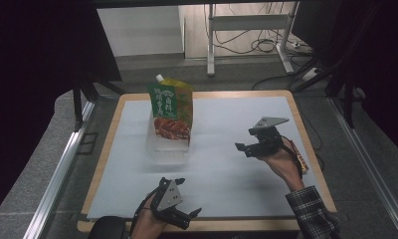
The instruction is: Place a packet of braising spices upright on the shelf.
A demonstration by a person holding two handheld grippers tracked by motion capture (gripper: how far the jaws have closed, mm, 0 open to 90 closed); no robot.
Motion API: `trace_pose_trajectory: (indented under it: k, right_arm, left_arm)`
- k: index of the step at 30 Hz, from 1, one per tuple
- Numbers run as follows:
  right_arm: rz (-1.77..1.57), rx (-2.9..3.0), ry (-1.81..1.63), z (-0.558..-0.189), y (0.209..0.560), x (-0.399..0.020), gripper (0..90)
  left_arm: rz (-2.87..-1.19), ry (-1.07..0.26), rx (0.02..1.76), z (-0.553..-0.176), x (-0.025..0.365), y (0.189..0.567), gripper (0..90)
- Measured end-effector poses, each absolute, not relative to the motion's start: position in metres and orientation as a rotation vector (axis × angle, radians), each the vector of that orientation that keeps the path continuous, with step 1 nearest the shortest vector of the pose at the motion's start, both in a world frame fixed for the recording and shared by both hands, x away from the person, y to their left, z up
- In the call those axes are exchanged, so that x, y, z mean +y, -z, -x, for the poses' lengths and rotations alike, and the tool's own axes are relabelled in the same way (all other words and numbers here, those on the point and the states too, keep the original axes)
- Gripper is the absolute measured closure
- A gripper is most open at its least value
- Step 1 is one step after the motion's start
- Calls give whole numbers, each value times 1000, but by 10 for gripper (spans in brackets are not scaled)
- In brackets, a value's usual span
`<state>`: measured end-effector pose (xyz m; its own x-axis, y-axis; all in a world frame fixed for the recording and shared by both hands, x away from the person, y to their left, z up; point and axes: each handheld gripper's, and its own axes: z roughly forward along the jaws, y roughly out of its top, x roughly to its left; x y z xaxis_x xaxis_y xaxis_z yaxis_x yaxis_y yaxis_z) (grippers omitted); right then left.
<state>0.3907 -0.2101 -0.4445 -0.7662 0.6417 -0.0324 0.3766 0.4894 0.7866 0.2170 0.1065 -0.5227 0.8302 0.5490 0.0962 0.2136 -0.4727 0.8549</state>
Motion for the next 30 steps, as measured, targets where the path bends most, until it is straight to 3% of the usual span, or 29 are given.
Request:
trace_pose_trajectory:
  k: [17,30]
  right_arm:
    - [-940,2373,-1070,-386,457,-243,203]
    - [-1079,2265,-954,-385,465,-290,203]
  left_arm:
    - [-2059,-448,556,-216,105,523,0]
    - [-2058,-449,560,-216,105,523,0]
